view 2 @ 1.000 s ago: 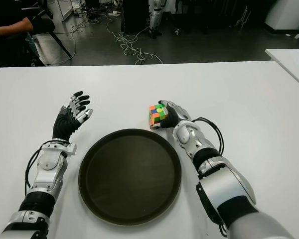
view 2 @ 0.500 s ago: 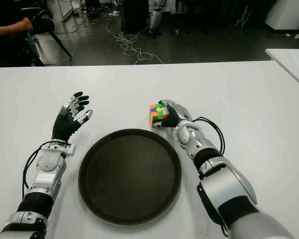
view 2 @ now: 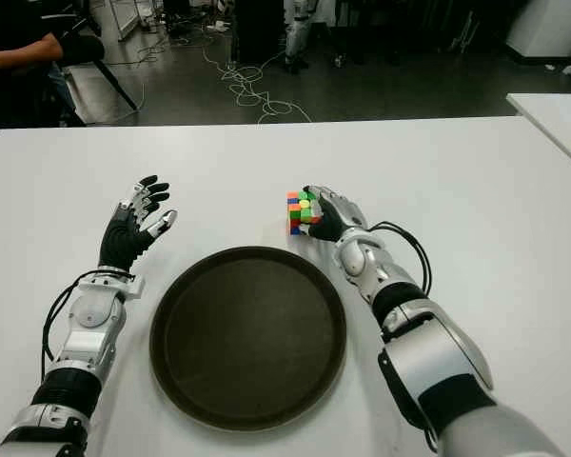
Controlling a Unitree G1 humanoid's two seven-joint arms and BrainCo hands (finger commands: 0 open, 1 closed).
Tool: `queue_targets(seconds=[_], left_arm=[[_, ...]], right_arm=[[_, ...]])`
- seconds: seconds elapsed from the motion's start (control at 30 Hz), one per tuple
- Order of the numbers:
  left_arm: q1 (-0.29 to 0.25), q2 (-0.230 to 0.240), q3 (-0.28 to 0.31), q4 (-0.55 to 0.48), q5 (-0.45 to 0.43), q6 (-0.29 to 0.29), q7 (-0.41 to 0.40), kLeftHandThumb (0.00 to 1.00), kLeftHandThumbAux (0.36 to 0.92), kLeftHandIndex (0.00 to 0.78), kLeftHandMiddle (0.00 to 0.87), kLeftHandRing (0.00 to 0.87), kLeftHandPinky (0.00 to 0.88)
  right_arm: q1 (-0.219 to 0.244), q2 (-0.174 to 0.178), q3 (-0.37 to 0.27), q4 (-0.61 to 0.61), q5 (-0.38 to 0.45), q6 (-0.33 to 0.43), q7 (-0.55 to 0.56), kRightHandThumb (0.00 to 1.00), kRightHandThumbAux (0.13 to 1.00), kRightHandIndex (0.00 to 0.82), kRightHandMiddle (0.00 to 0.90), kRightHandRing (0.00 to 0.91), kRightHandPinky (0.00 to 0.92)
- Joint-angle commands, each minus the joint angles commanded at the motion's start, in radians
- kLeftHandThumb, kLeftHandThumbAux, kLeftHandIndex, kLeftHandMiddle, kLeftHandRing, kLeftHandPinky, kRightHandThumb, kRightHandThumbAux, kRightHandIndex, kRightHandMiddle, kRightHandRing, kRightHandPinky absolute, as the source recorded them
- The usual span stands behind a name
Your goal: Pick up the Rubik's Cube and put it in the plate
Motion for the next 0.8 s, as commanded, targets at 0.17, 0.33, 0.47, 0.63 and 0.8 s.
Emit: queue_targets(seconds=[0.17, 0.33, 0.47, 0.63, 0.8], left_arm=[[0.002, 0.000, -0.002, -0.004, 0.000, 0.000, 0.001, 0.028, 0.683, 0.142, 0.211, 0.163, 0.086], [0.002, 0.000, -0.002, -0.005, -0.002, 0.002, 0.000, 0.036, 0.683, 0.149, 0.218, 0.169, 0.086], [0.003, -0.001, -0.004, -0.010, -0.002, -0.001, 0.000, 0.035, 0.689, 0.150, 0.220, 0.171, 0.093], [0.003, -0.001, -0.004, -0.008, -0.001, -0.004, 0.002, 0.031, 0.693, 0.150, 0.218, 0.168, 0.096], [0.001, -0.001, -0.002, 0.000, -0.005, -0.009, 0.000, 0.027, 0.684, 0.137, 0.207, 0.163, 0.094]], right_arm=[[0.000, 0.001, -0.002, 0.000, 0.004, 0.004, 0.002, 0.695, 0.732, 0.423, 0.547, 0.552, 0.551], [0.000, 0.001, -0.005, 0.000, 0.008, 0.002, 0.007, 0.694, 0.732, 0.423, 0.556, 0.562, 0.557], [0.001, 0.001, -0.011, 0.000, 0.015, -0.003, 0.008, 0.693, 0.733, 0.424, 0.565, 0.567, 0.556], [0.002, 0.002, -0.012, 0.000, 0.013, -0.005, 0.004, 0.692, 0.733, 0.423, 0.565, 0.567, 0.551], [0.003, 0.001, -0.012, -0.001, 0.010, -0.006, 0.000, 0.692, 0.733, 0.423, 0.560, 0.567, 0.552]])
